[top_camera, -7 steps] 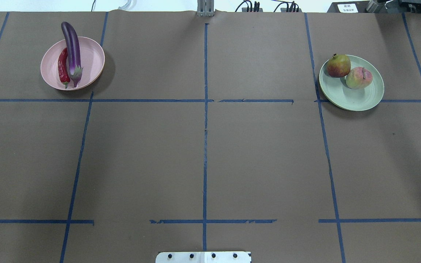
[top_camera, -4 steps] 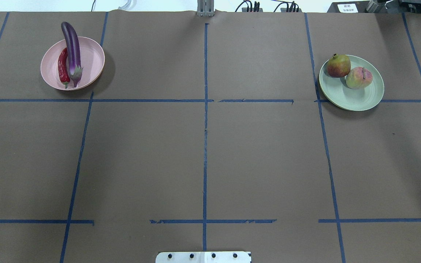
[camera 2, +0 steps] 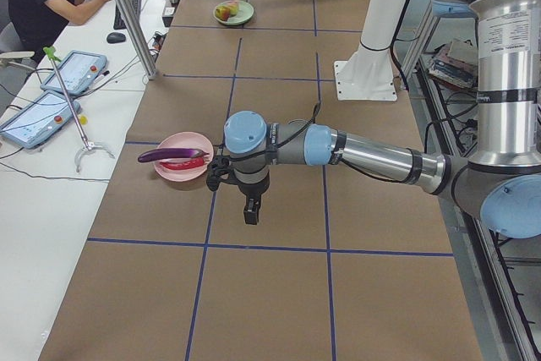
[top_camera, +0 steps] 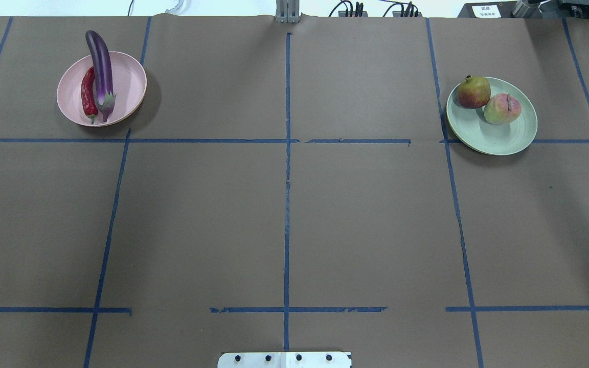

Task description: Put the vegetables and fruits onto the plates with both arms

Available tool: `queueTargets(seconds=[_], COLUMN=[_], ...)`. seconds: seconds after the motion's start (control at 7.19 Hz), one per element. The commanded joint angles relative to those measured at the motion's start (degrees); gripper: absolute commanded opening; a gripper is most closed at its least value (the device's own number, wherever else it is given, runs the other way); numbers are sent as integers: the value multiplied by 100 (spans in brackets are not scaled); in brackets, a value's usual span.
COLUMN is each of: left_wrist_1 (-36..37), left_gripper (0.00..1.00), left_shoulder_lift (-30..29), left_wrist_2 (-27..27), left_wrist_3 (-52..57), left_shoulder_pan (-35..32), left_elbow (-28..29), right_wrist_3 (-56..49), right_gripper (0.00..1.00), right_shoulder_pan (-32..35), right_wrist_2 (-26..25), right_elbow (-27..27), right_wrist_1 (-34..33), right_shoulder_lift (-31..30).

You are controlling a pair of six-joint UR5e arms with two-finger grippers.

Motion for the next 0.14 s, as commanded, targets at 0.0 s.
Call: queueTargets(seconds=[0.0], left_wrist_1=[-1], left_gripper=[100], left_shoulder_lift=[0], left_wrist_2=[0], left_wrist_3=[0], left_shoulder_pan=[0], left_elbow=[-11], right_wrist_3=[0], right_gripper=[100], right_shoulder_pan=[-8], right_wrist_2=[-9], right_elbow=[-8], right_wrist_1=[0], right_shoulder_lift=[0])
